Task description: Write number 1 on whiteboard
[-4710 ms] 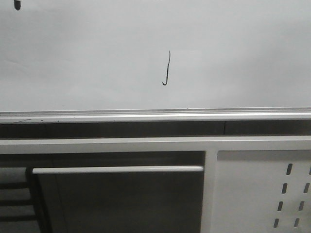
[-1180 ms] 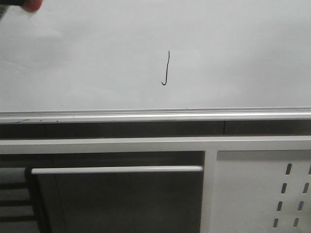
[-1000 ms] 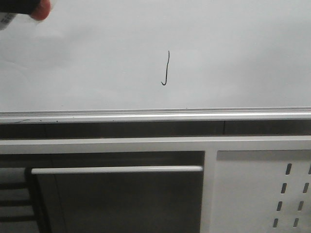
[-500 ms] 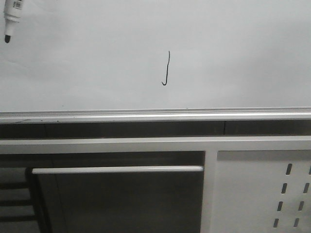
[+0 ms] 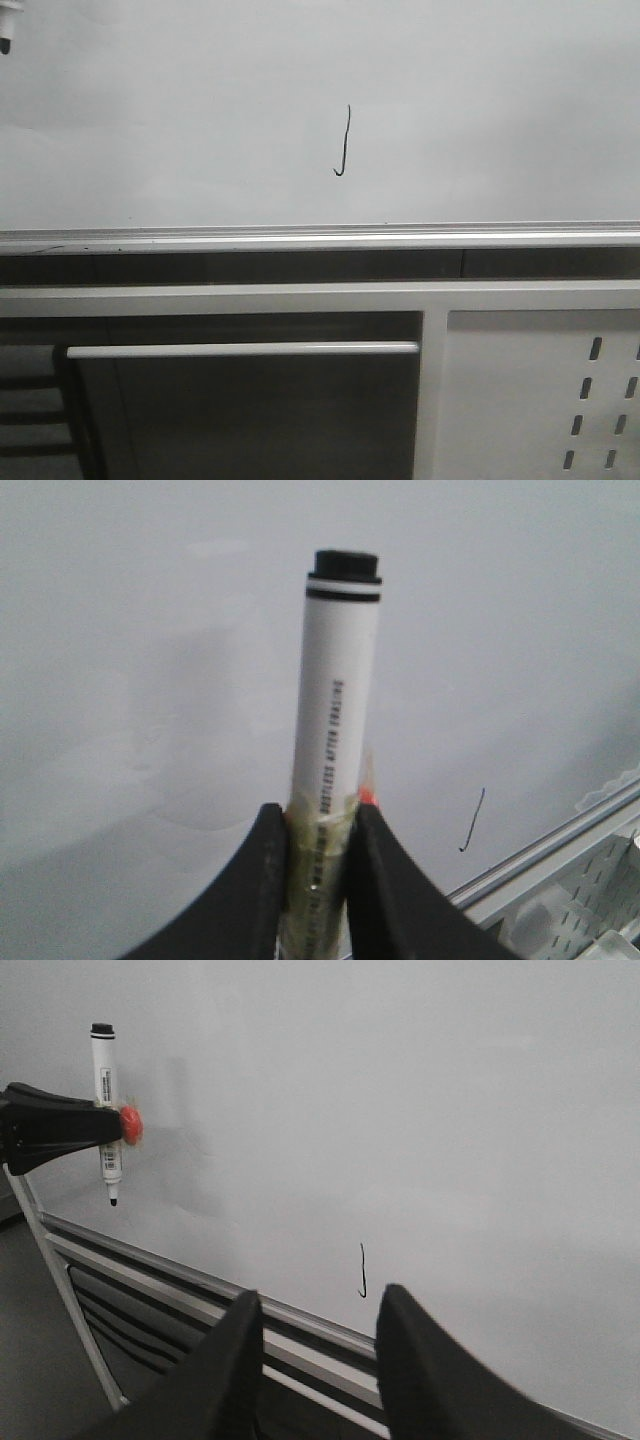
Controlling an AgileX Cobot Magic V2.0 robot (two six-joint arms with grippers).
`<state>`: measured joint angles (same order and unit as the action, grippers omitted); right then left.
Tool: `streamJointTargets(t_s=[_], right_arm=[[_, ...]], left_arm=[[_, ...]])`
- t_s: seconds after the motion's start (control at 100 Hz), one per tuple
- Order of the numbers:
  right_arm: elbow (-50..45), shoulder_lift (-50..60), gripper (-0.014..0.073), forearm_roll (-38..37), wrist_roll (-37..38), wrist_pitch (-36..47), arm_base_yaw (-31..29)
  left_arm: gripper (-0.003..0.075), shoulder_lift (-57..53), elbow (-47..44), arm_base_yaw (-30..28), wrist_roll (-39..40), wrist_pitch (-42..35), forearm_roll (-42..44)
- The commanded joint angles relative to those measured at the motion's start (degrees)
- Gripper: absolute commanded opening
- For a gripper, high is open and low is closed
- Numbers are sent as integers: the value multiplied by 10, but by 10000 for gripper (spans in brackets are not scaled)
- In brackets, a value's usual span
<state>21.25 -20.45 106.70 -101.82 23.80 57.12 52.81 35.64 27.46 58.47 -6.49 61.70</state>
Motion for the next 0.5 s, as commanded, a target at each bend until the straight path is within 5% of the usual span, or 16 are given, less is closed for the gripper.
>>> streamJointTargets(t_s=[0.0,0.21,0.49], right_arm=[[15,-2,237,-14,-2,-15,-1],[15,-2,237,-14,-2,-15,-1],[15,-2,237,-14,-2,-15,-1]], left_arm=[[-20,1,19,-2,24,-47,21],[-20,22,19,-2,55,-107,102],[-20,55,19,-24,34,-130,78]])
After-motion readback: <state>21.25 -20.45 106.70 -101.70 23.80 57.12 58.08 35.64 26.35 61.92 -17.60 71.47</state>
